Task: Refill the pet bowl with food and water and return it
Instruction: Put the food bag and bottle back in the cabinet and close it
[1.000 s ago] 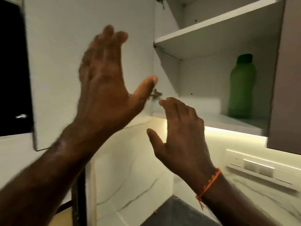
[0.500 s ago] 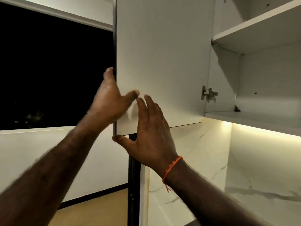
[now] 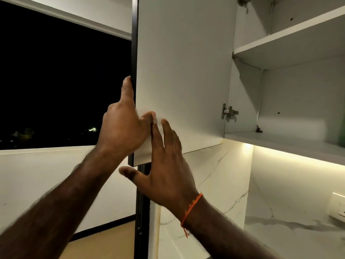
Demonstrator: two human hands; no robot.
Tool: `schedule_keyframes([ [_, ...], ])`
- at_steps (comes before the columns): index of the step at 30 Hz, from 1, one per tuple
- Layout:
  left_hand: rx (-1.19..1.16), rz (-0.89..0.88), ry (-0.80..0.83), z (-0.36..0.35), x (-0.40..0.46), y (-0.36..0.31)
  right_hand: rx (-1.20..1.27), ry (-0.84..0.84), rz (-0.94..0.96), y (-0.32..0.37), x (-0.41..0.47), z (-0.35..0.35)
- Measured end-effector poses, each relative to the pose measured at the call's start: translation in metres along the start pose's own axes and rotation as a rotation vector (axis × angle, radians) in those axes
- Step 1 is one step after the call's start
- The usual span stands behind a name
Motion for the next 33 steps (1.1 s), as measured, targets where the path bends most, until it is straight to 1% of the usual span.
schedule_keyframes([
  [3,-0.023,-0.067,-0.022,0.003,-0.015,-0.020,0.085,-0.054,-0.004,-0.001,-0.013,0.028],
  [5,-0.070,-0.147,-0.042,0.002,-0.028,-0.039,0.106,-0.098,-0.022,-0.006,-0.024,0.050],
  [8,-0.205,-0.284,-0.070,-0.002,-0.047,-0.073,0.194,-0.160,-0.031,-0.011,-0.040,0.090],
  [11,-0.325,-0.404,-0.046,-0.014,-0.068,-0.111,0.239,-0.235,-0.031,-0.024,-0.057,0.132],
  [14,-0.381,-0.488,-0.004,-0.031,-0.085,-0.150,0.162,-0.278,-0.083,-0.048,-0.076,0.168],
  [18,-0.456,-0.584,0.142,-0.063,-0.107,-0.199,0.009,-0.350,-0.151,-0.087,-0.096,0.216],
  [20,-0.467,-0.606,0.215,-0.077,-0.117,-0.223,-0.090,-0.387,-0.203,-0.104,-0.106,0.238],
  [22,-0.480,-0.623,0.289,-0.094,-0.124,-0.241,-0.244,-0.416,-0.263,-0.120,-0.116,0.252],
  [24,-0.510,-0.650,0.315,-0.110,-0.129,-0.252,-0.451,-0.452,-0.300,-0.135,-0.125,0.261],
  [27,-0.544,-0.696,0.330,-0.141,-0.133,-0.263,-0.793,-0.491,-0.295,-0.151,-0.134,0.278],
  [30,-0.508,-0.770,0.322,-0.175,-0.135,-0.272,-1.126,-0.418,-0.293,-0.165,-0.133,0.291],
  [33,-0.469,-0.838,0.287,-0.203,-0.140,-0.280,-1.315,-0.313,-0.300,-0.185,-0.131,0.296],
])
Point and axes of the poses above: each hand's wrist, its own x-axis towards the middle knuckle, its own z-axis out of the back of the hand, y = z × x, the point moved 4 cm from there along x, towards the middle knuckle, and after that the axes turned 8 degrees about -y, right-handed, at the moved point
